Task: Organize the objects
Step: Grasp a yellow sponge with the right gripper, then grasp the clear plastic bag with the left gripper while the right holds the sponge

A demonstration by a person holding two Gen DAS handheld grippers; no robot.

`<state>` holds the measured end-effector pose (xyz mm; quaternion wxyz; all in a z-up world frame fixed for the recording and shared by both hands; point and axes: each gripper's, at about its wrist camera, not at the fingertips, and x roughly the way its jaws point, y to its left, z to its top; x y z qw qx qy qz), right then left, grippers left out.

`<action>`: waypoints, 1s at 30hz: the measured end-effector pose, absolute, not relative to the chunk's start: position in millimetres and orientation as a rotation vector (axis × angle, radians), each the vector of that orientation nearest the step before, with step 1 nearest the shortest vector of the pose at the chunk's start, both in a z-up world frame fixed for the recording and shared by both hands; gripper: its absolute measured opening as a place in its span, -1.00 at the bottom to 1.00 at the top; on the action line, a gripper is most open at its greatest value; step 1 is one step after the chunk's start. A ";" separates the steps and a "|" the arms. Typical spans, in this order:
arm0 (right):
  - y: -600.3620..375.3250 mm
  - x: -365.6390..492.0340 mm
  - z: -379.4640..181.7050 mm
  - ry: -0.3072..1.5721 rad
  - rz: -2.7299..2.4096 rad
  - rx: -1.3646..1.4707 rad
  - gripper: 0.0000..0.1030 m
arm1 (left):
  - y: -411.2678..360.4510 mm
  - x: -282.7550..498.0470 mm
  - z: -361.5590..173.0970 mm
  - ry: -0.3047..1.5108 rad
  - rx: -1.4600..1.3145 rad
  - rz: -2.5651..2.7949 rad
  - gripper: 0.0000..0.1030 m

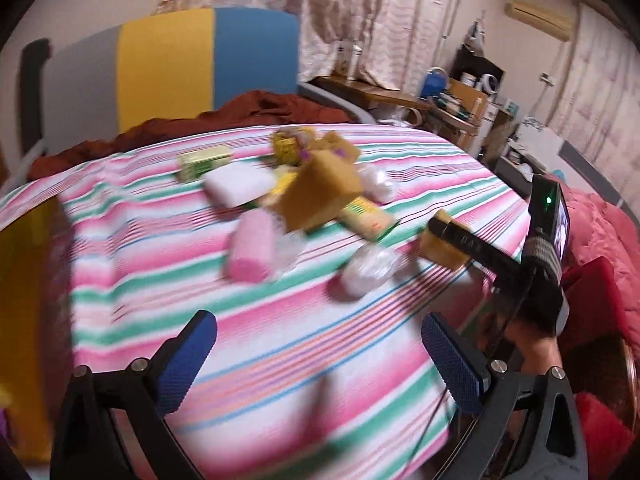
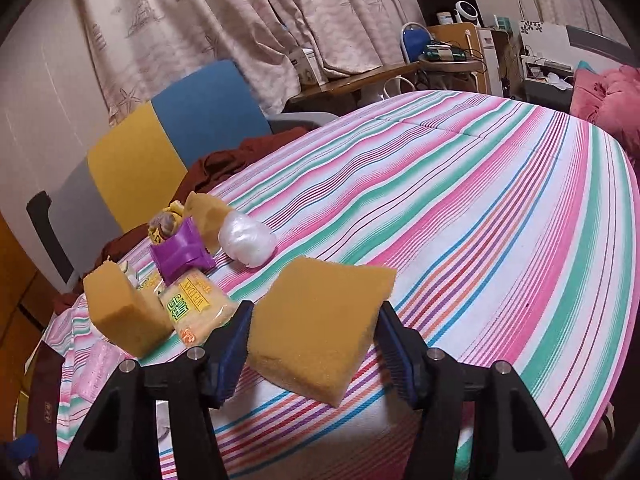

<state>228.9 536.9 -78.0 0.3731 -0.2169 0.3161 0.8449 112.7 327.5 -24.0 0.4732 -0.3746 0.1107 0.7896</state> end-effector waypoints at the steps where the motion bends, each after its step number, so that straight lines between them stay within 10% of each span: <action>1: 537.4 228.1 -78.6 0.815 2.167 -0.552 0.18 | 341.1 111.9 -26.0 0.281 -0.903 1.918 1.00; 7: 537.6 231.7 -81.1 0.843 2.182 -0.519 0.19 | 393.8 112.0 -40.2 0.327 -0.817 1.855 0.97; 18: 537.2 230.6 -81.8 0.832 2.182 -0.514 0.19 | 432.3 116.8 -64.9 0.463 -0.773 1.751 -0.22; 30: 535.5 229.6 -80.9 0.815 2.178 -0.524 0.19 | 389.4 121.8 -75.3 0.384 -0.782 1.815 -0.28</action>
